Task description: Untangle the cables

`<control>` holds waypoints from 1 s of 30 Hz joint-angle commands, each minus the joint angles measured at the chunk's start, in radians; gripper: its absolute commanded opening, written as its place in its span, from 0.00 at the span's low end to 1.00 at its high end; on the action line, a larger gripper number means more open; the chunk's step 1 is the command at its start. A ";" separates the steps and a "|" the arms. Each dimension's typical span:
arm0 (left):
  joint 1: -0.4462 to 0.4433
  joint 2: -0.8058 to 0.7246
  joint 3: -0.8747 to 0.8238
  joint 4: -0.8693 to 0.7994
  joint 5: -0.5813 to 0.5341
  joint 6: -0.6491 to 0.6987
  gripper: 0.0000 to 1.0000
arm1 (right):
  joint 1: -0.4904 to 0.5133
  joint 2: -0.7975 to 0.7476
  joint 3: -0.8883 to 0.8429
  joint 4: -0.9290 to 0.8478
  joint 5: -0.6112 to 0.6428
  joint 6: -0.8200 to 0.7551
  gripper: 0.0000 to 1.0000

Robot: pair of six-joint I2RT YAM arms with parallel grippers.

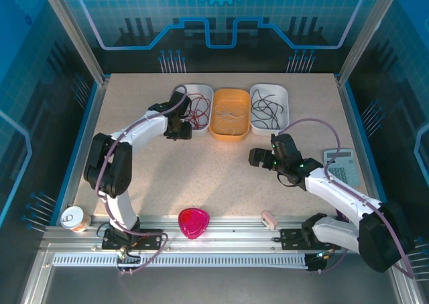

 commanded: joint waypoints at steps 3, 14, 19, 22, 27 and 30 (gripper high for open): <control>0.000 0.008 0.013 -0.005 -0.016 0.014 0.38 | 0.006 0.022 0.041 -0.010 0.008 -0.011 1.00; -0.001 -0.025 0.027 -0.044 0.016 0.009 0.07 | 0.007 0.036 0.040 -0.002 0.007 -0.004 1.00; -0.002 -0.056 0.064 -0.093 0.065 0.003 0.04 | 0.010 0.029 0.036 -0.004 0.010 -0.001 1.00; -0.002 -0.061 0.111 -0.124 0.064 0.010 0.04 | 0.011 0.024 0.035 -0.005 0.014 -0.002 1.00; 0.001 0.017 0.236 -0.152 0.017 0.050 0.03 | 0.012 0.025 0.035 -0.003 0.015 -0.002 1.00; 0.009 0.095 0.316 -0.142 0.010 0.069 0.02 | 0.013 0.021 0.031 -0.005 0.015 0.001 1.00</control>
